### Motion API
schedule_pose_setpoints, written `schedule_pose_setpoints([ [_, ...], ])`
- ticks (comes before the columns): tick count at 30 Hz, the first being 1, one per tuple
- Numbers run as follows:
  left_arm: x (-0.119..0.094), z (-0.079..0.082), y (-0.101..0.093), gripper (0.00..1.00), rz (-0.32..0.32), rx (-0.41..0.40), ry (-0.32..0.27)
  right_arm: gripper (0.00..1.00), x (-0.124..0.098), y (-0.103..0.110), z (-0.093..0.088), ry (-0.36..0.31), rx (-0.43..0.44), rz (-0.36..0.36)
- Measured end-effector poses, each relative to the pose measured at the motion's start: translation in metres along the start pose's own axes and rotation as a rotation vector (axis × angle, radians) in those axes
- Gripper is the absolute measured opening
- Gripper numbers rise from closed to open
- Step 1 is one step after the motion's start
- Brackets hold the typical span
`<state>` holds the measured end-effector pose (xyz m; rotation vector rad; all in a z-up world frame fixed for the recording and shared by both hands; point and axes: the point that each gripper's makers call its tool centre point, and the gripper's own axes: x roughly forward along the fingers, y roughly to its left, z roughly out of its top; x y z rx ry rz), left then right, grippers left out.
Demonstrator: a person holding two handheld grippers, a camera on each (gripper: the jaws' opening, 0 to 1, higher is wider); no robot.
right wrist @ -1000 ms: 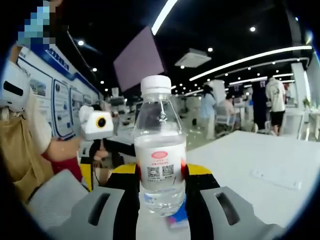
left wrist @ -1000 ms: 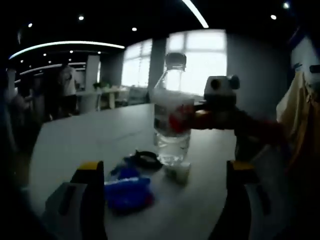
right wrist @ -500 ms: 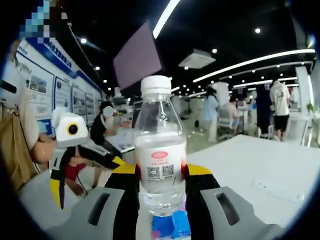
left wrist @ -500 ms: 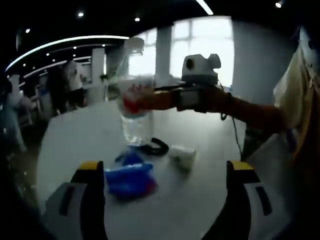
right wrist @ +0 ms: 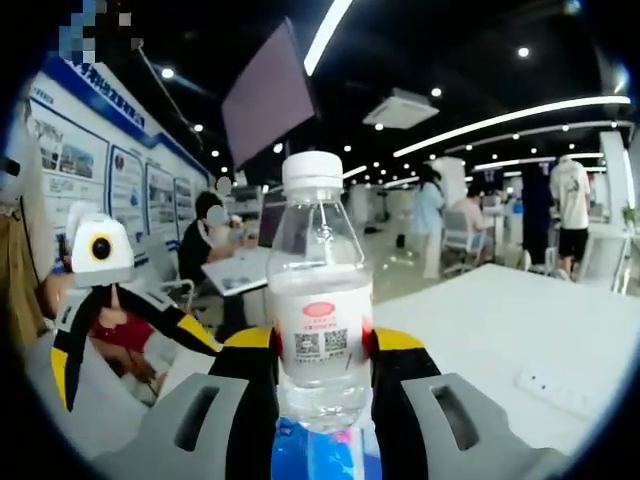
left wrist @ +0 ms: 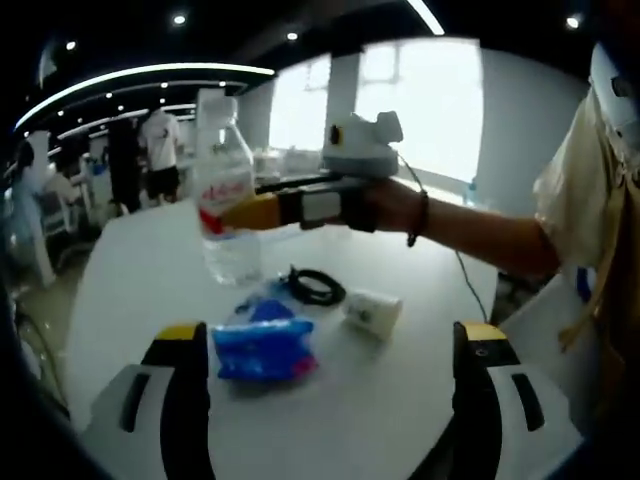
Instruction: Arrange the tabletop items into an orderly group along one side of the table until the central work area is clear of visible clutter.
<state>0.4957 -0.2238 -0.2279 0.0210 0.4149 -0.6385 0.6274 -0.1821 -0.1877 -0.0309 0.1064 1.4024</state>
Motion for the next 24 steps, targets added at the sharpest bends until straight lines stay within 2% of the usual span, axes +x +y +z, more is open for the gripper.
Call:
schedule_pose_setpoints([
  [6, 0.004, -0.003, 0.003, 0.99, 0.032, -0.008, 0.000, 0.34, 0.023, -0.007, -0.011, 0.013, 0.009, 0.031],
  [12, 0.005, -0.014, 0.010, 0.99, 0.053, -0.014, 0.026, 0.34, 0.043, -0.017, -0.019, -0.001, -0.014, 0.049],
  [21, 0.012, -0.028, 0.012, 0.99, 0.055, -0.049, 0.043, 0.34, 0.075, -0.039, -0.047, -0.016, 0.005, 0.047],
  [22, 0.012, -0.031, 0.011, 0.99, 0.049, -0.049, 0.065, 0.34, 0.078, -0.040, -0.051, -0.013, -0.001, 0.050],
  [24, 0.014, -0.030, 0.009, 0.97, 0.047, -0.033, 0.070, 0.34, 0.085, -0.043, -0.059, -0.013, -0.002, 0.065],
])
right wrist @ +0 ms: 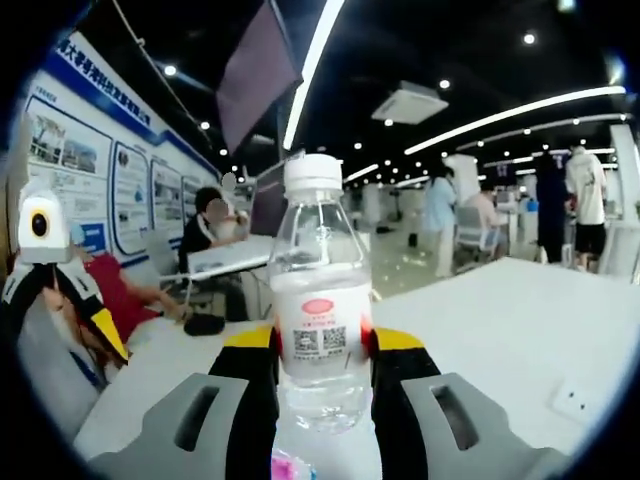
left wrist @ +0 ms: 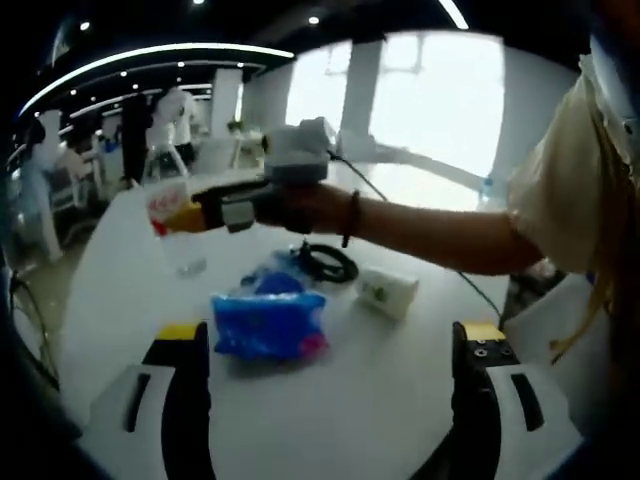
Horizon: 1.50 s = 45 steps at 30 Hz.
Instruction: Arrange the tabletop items into an orderly group along one side of the table until the central work area is clear of visible clutter.
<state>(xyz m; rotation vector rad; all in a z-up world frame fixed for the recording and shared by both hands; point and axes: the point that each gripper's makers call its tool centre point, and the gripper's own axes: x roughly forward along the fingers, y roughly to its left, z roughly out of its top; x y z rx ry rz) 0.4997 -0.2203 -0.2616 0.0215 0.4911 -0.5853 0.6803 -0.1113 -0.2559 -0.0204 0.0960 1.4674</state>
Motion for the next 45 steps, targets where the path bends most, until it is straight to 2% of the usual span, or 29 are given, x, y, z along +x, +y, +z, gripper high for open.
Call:
schedule_pose_setpoints([
  [3, 0.001, 0.003, -0.001, 0.99, -0.015, 0.010, -0.007, 0.34, 0.006, -0.006, -0.007, -0.009, 0.007, 0.003],
  [9, -0.001, 0.001, 0.011, 0.99, 0.017, -0.017, -0.021, 0.34, 0.020, -0.015, -0.028, 0.019, 0.013, 0.005],
  [15, 0.003, -0.010, 0.013, 0.99, 0.025, -0.022, 0.025, 0.34, 0.032, -0.020, -0.041, 0.029, 0.011, 0.012],
  [21, 0.004, -0.019, 0.013, 0.99, 0.026, -0.023, 0.061, 0.34, 0.042, -0.024, -0.054, 0.067, 0.009, 0.017],
  [25, 0.004, -0.019, 0.014, 0.99, 0.033, -0.031, 0.057, 0.34, 0.043, -0.027, -0.063, 0.090, 0.021, 0.010],
  [27, 0.003, -0.018, 0.014, 0.99, 0.034, -0.032, 0.051, 0.35, 0.041, -0.027, -0.061, 0.078, 0.030, 0.010],
  [38, 0.005, -0.016, 0.013, 0.99, 0.027, -0.035, 0.049, 0.35, 0.034, -0.026, -0.066, 0.148, -0.032, 0.029],
  [45, 0.003, -0.018, 0.015, 0.99, 0.031, -0.030, 0.061, 0.37, 0.035, -0.028, -0.066, 0.158, -0.009, 0.017],
])
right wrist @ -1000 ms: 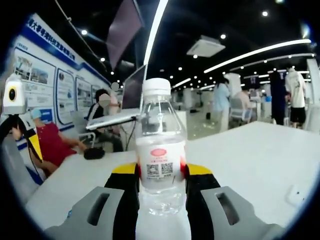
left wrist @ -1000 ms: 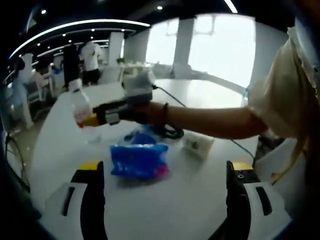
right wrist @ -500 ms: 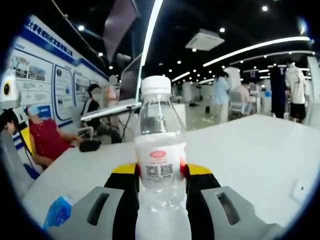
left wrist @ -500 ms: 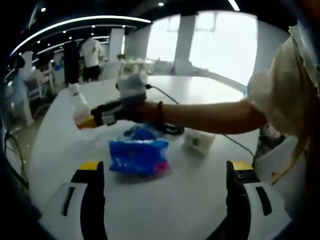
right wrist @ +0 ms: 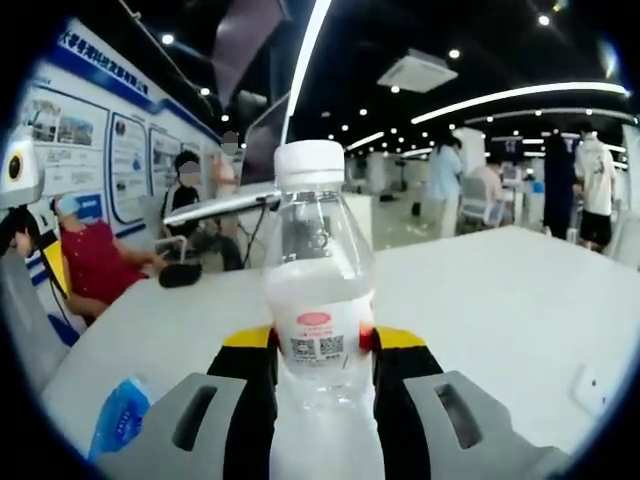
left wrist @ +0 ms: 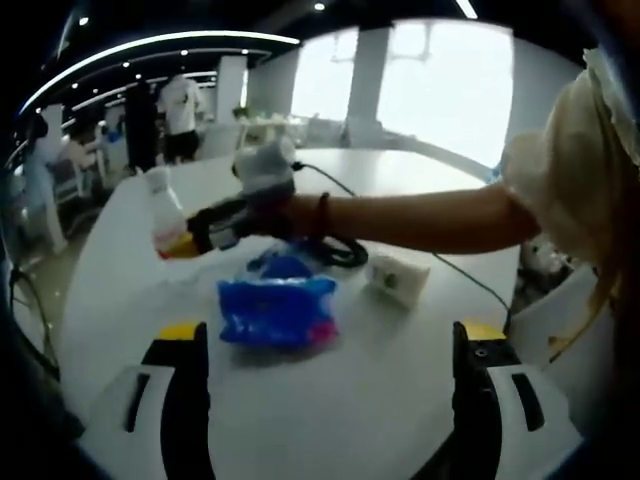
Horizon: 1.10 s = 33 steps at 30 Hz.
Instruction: Arrange the tabletop items into an orderly group along one side of the table until the central work area is clear of visible clutter.
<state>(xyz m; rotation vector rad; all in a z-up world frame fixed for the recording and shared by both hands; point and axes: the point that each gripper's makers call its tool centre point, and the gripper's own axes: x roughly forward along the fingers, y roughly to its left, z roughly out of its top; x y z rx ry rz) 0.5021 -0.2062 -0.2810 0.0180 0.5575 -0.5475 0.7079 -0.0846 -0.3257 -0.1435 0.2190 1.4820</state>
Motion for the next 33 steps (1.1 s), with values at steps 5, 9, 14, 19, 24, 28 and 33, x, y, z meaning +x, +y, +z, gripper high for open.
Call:
schedule_pose_setpoints([
  [5, 0.000, 0.002, 0.001, 0.99, 0.004, -0.002, -0.009, 0.46, -0.003, -0.009, 0.000, 0.005, 0.054, -0.034],
  [9, -0.001, 0.002, 0.001, 0.99, 0.006, -0.003, -0.006, 0.53, -0.012, -0.014, 0.015, -0.044, 0.097, -0.053],
  [14, -0.001, 0.006, 0.003, 0.99, 0.019, -0.007, -0.022, 0.69, -0.030, -0.021, 0.046, -0.147, 0.181, -0.068],
  [19, -0.001, 0.005, 0.003, 0.99, 0.027, 0.006, -0.011, 0.74, -0.041, -0.019, 0.048, -0.114, 0.158, -0.076],
  [24, -0.001, 0.007, 0.001, 0.99, 0.020, 0.006, -0.015, 0.82, -0.054, -0.012, 0.043, -0.075, 0.177, -0.085],
  [28, 0.000, 0.007, 0.000, 0.99, 0.018, 0.005, -0.016, 0.88, -0.066, -0.003, 0.039, -0.043, 0.181, -0.090],
  [33, 0.000, 0.010, -0.003, 0.99, 0.016, 0.011, -0.020, 0.96, -0.077, 0.010, 0.035, -0.014, 0.182, -0.087],
])
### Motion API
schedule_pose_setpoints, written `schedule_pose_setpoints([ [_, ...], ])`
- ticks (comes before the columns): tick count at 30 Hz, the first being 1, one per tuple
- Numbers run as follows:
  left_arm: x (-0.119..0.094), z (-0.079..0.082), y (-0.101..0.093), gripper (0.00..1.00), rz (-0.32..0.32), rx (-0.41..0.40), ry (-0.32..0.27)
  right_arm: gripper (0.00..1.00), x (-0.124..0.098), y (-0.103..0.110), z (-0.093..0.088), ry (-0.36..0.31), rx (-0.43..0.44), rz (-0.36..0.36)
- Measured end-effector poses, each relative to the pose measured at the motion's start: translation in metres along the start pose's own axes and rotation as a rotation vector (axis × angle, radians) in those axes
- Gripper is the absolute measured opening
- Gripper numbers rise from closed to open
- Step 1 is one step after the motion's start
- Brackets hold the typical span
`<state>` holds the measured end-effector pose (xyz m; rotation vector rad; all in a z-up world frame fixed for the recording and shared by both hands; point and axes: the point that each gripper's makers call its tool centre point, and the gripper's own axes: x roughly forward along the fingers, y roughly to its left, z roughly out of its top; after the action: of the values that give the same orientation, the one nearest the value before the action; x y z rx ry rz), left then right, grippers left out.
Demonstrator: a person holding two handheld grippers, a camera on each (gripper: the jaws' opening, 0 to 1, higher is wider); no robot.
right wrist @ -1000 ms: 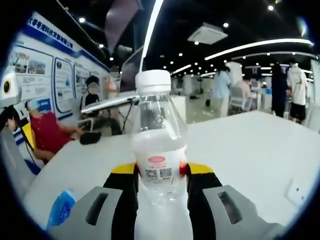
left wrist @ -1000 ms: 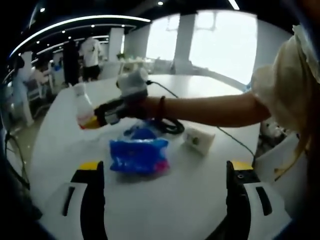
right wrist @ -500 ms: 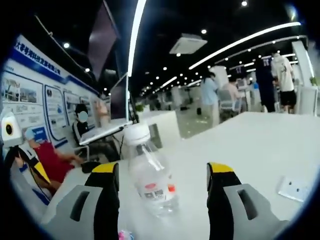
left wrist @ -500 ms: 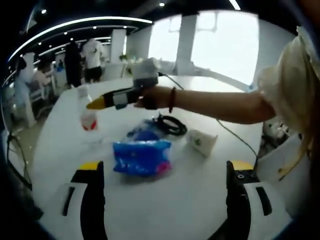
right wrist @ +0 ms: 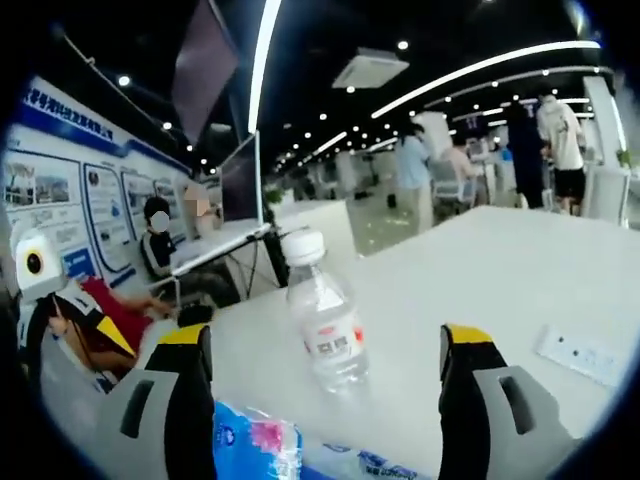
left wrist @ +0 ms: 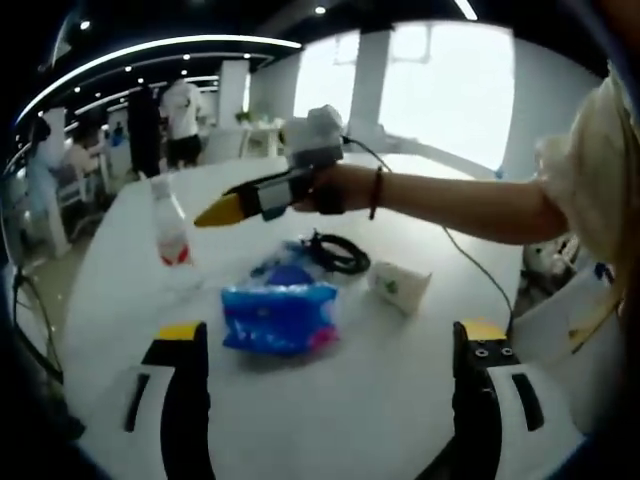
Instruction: Arrange the tabletop items into an orderly group along one side of the table until the central work area is clear of visible clutter.
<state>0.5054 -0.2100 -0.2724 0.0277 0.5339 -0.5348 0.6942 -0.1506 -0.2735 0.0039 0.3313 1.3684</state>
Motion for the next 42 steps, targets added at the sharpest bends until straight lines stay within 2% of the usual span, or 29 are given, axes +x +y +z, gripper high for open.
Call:
schedule_pose_setpoints([
  [4, 0.000, -0.002, 0.000, 0.99, 0.005, 0.010, 0.015, 0.98, -0.007, 0.007, -0.003, 0.016, -0.002, 0.001],
  [16, -0.004, 0.006, 0.001, 0.99, 0.011, 0.009, -0.015, 0.99, -0.032, 0.030, -0.009, 0.050, -0.004, -0.006],
  [26, -0.006, 0.009, -0.001, 0.99, 0.009, 0.015, -0.028, 0.99, -0.048, 0.039, -0.018, 0.073, -0.004, -0.022],
  [36, -0.005, 0.012, -0.003, 0.99, 0.003, 0.022, -0.039, 0.99, -0.065, 0.052, -0.039, 0.115, 0.021, -0.042],
  [42, -0.004, 0.011, -0.005, 0.99, 0.000, 0.025, -0.036, 0.97, -0.076, 0.057, -0.050, 0.119, 0.048, -0.064],
])
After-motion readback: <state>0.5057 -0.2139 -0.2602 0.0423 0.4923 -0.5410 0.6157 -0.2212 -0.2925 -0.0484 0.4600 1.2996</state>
